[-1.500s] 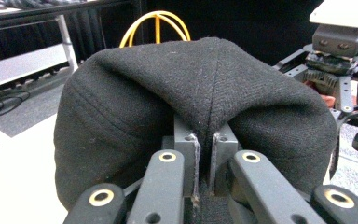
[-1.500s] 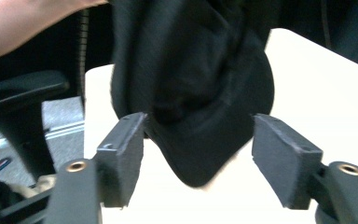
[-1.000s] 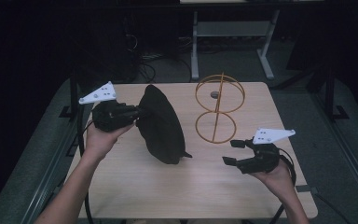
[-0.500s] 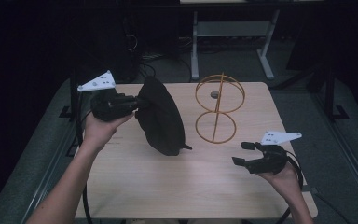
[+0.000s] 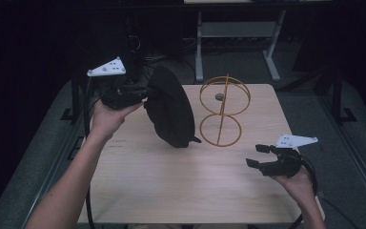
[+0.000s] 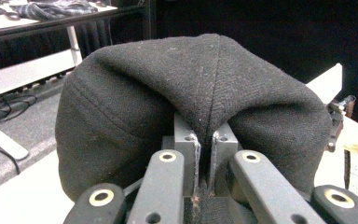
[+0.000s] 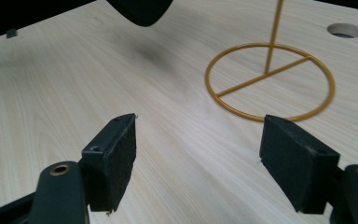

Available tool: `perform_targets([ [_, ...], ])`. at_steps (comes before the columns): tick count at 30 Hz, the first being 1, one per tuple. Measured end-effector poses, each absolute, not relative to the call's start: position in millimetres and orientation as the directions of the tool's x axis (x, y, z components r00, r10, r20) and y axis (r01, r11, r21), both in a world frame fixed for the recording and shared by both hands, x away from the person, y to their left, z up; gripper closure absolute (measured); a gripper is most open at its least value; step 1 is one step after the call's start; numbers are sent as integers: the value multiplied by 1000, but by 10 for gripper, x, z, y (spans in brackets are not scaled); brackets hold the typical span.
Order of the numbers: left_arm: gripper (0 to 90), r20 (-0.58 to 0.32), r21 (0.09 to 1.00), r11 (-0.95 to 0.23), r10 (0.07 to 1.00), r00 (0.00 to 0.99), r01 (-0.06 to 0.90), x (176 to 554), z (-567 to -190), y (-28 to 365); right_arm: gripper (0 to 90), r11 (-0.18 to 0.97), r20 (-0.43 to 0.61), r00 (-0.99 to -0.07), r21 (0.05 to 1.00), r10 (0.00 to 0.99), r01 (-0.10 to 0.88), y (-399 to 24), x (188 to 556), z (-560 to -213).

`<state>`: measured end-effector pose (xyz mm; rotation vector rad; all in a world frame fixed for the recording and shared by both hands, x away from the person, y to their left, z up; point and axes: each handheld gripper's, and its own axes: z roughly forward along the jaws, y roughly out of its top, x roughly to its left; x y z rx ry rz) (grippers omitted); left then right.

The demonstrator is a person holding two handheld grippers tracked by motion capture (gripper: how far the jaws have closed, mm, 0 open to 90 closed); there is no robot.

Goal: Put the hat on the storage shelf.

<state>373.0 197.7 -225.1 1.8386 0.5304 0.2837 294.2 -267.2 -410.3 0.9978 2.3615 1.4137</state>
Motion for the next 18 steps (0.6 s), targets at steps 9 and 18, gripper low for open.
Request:
perform_targets([
  [9, 853, -63, 942, -262, 476, 877, 210, 3857, -2153, 1826, 267, 307, 154, -724, 832, 672, 462, -2776, 2983, -4144],
  [18, 853, -58, 943, -268, 456, 888, 199, 4005, -2039, 1641, 266, 283, 146, -708, 847, 691, 450, -2844, 3019, -4145],
])
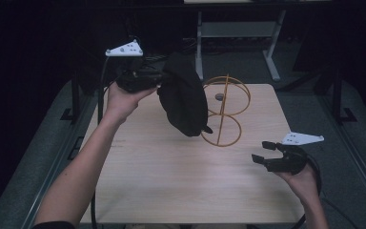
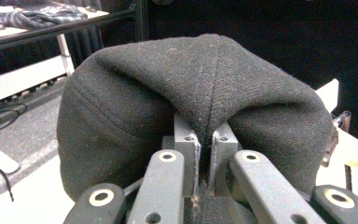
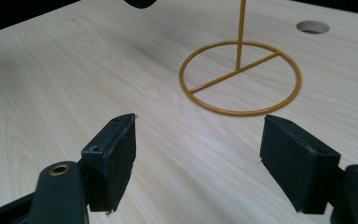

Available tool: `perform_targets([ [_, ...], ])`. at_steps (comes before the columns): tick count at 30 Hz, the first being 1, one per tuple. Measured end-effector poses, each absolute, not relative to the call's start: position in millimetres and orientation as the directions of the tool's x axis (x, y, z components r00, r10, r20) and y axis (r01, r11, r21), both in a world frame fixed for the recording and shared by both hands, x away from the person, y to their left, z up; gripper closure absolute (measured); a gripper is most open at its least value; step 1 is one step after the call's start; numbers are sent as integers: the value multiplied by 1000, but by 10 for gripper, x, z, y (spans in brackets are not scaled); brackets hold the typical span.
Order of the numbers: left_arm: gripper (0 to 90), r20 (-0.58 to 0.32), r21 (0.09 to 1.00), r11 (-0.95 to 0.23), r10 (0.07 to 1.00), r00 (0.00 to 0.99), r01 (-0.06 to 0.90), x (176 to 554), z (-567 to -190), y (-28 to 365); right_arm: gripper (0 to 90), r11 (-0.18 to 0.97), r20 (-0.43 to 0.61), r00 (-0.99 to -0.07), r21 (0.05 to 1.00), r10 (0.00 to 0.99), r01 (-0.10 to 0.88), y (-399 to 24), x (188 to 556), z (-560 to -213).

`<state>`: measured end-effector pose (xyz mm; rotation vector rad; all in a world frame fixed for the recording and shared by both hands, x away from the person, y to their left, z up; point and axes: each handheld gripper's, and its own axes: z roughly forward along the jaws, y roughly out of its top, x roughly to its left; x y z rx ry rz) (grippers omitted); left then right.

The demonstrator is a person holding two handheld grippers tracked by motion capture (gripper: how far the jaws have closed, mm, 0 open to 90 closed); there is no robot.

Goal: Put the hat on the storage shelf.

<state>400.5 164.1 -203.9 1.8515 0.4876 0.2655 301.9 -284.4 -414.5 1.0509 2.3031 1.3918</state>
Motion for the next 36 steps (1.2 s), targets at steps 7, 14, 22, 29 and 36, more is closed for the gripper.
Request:
perform_targets([
  [7, 853, -61, 945, -261, 453, 890, 198, 4102, -1988, 1535, 266, 281, 150, -704, 844, 694, 457, -2865, 3028, -4166],
  [14, 853, -62, 949, -249, 447, 892, 191, 4161, -1921, 1416, 258, 278, 149, -696, 843, 702, 461, -2890, 2980, -4189],
  [22, 853, -52, 944, -273, 430, 901, 184, 4223, -1863, 1248, 258, 278, 125, -693, 855, 710, 439, -2907, 2960, -4161],
  [29, 852, -49, 939, -291, 408, 912, 181, 4346, -1791, 1070, 258, 272, 118, -688, 861, 716, 430, -2915, 2956, -4143],
  [36, 852, -44, 930, -319, 389, 920, 180, 4469, -1739, 853, 258, 265, 111, -675, 863, 730, 429, -2950, 2954, -4137],
])
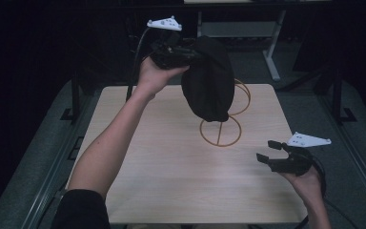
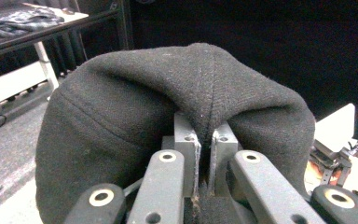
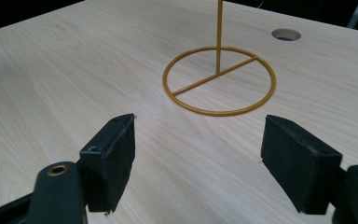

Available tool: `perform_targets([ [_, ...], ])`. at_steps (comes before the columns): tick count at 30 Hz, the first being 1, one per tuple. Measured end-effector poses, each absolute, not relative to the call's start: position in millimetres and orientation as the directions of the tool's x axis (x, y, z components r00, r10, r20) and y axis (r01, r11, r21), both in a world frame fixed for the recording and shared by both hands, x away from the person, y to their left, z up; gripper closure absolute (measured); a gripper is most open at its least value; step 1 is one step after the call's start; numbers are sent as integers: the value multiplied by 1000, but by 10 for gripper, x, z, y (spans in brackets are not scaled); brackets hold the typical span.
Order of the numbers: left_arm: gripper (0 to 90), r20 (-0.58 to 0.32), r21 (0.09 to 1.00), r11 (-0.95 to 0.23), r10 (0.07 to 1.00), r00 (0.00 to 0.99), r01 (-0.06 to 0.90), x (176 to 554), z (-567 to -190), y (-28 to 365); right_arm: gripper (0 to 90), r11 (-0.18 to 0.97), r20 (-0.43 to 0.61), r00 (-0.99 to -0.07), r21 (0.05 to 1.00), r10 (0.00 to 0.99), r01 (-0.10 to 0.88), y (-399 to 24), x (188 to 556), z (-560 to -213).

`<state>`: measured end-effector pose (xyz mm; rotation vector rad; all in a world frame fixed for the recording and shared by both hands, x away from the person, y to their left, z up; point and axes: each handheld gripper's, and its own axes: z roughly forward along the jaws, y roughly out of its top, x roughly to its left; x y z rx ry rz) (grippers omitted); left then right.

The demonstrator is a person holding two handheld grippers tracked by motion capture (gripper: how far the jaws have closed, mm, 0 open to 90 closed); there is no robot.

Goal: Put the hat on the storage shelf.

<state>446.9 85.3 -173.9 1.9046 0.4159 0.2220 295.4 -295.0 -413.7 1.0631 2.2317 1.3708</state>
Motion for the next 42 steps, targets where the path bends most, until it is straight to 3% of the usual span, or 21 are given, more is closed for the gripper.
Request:
perform_targets([
  [37, 849, -88, 880, -408, 364, 927, 244, 4921, -2012, 34, 263, 237, 126, -657, 868, 744, 435, -3094, 2938, -4157],
  [42, 808, -101, 854, -442, 376, 921, 274, 4961, -2120, -145, 263, 239, 125, -657, 868, 744, 436, -3101, 2943, -4166],
])
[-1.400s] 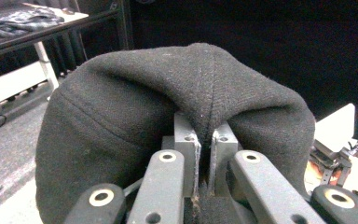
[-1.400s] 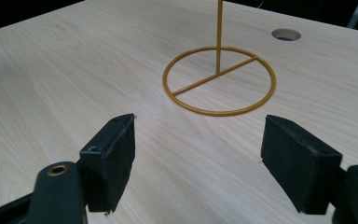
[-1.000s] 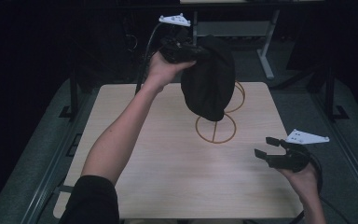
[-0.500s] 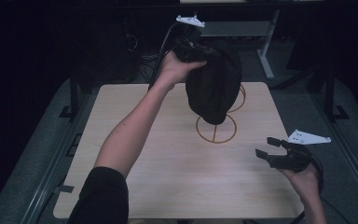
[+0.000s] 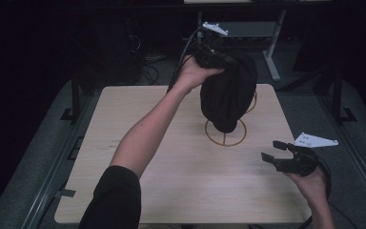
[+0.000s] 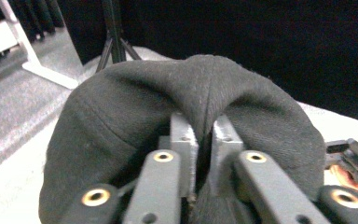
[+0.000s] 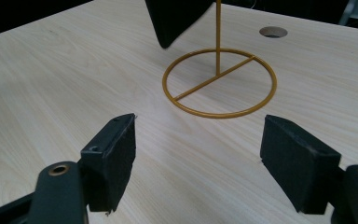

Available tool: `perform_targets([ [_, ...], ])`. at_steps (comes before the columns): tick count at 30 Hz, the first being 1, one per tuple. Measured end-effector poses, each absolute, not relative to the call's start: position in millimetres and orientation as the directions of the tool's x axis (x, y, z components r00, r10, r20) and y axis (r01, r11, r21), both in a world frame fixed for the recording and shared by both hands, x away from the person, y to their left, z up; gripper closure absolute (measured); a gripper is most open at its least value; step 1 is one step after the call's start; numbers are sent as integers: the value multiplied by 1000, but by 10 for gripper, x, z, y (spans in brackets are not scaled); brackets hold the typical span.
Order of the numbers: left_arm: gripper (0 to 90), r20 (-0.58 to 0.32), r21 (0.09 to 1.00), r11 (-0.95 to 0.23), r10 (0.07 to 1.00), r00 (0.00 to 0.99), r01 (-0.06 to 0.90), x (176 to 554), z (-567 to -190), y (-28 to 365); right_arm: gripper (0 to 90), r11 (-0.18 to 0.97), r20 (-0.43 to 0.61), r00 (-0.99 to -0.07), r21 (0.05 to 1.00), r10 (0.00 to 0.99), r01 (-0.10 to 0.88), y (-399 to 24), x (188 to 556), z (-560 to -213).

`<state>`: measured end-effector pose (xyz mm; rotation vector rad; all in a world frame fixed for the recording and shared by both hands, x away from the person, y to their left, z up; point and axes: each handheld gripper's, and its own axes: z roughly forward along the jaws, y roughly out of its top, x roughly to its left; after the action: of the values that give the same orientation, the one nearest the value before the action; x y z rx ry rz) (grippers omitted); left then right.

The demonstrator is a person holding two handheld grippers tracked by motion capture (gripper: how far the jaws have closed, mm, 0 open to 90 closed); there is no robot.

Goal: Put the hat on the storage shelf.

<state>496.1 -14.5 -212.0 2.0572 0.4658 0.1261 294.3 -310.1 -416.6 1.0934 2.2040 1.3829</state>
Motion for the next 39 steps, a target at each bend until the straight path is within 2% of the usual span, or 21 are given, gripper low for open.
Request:
perform_targets([
  [5, 649, -121, 824, -475, 384, 915, 308, 5018, -2250, -306, 264, 235, 135, -656, 865, 743, 444, -3102, 2948, -4181],
  [15, 535, -117, 821, -484, 374, 920, 302, 5034, -2284, -334, 264, 229, 142, -654, 864, 743, 448, -3123, 2946, -4190],
  [24, 477, -109, 825, -484, 370, 922, 291, 4984, -2235, -314, 264, 236, 139, -657, 862, 741, 448, -3101, 2951, -4198],
  [39, 454, -82, 830, -490, 363, 928, 264, 4876, -2125, -186, 263, 244, 128, -658, 863, 742, 443, -3076, 2946, -4201],
])
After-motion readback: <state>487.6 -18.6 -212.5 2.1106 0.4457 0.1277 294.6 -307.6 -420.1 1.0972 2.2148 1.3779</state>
